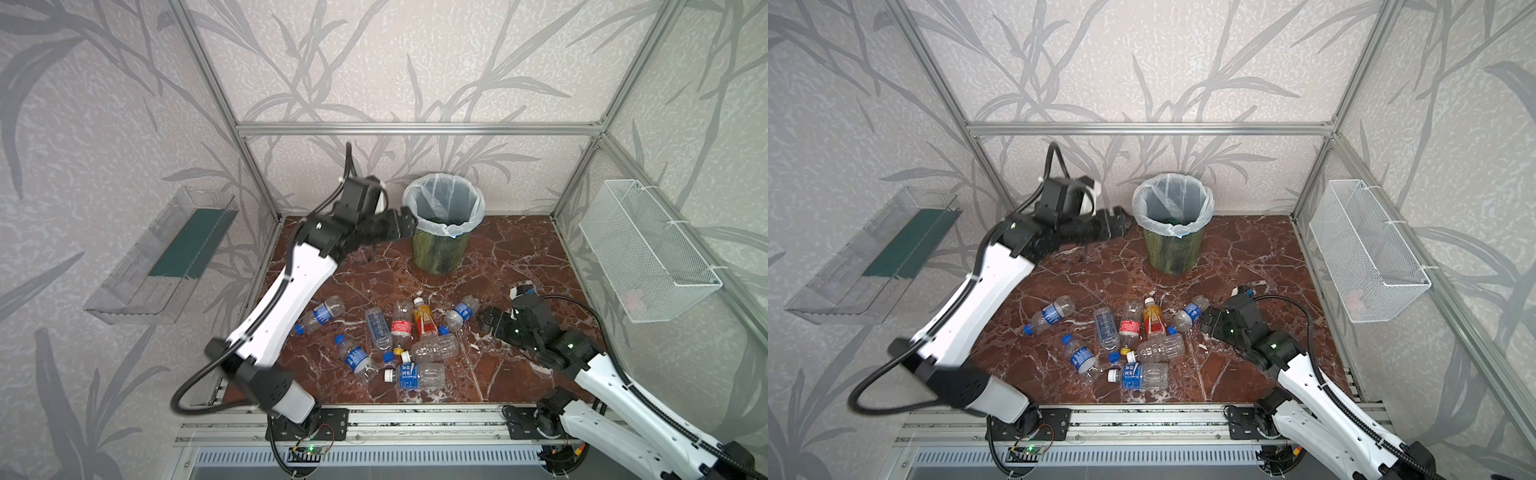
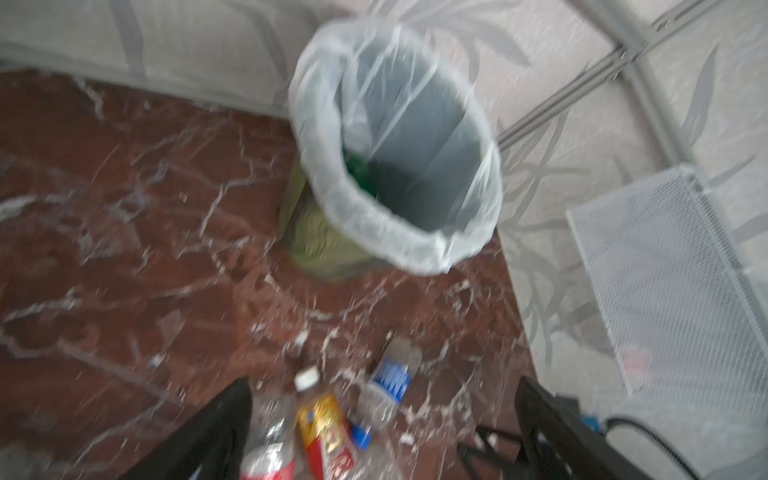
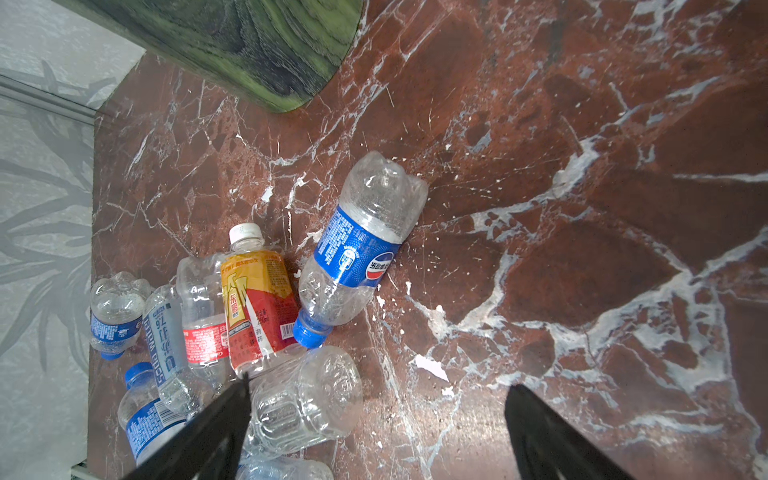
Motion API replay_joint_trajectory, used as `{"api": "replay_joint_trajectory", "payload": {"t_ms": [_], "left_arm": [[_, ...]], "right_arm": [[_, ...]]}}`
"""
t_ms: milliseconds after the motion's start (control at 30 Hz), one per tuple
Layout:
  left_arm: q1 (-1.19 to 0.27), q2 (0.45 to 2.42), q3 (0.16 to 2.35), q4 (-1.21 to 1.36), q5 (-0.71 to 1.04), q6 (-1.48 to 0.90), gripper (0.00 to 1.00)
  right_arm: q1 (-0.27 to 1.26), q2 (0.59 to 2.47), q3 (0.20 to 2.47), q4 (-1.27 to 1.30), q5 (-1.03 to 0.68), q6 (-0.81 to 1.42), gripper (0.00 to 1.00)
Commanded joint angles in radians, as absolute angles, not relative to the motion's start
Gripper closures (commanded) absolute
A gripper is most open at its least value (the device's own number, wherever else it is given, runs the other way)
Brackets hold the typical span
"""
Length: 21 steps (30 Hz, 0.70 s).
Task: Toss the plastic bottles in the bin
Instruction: 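Open the left gripper to drop the green bottle and pull back, then lower the right gripper onto the clear blue-labelled water bottle and close it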
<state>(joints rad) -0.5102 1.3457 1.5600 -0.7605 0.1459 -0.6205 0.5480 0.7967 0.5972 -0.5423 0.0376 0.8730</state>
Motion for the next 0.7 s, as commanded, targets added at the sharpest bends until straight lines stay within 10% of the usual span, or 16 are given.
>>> {"api": "replay_joint_trajectory", "payload": {"t_ms": [0,667], "left_arm": [[-0.495,1.160,1.299,-0.541,0.037,-0.660,0.02],[-0.492,0.750,0.805,-0.607,-0.170,-0.718,0.03]], "right_arm": [[0.547,0.793,0.574,-0.529,0.011,0.893,0.05],[0.621,0.872,0.539,-0.458,-0.013,1.021,0.06]]}}
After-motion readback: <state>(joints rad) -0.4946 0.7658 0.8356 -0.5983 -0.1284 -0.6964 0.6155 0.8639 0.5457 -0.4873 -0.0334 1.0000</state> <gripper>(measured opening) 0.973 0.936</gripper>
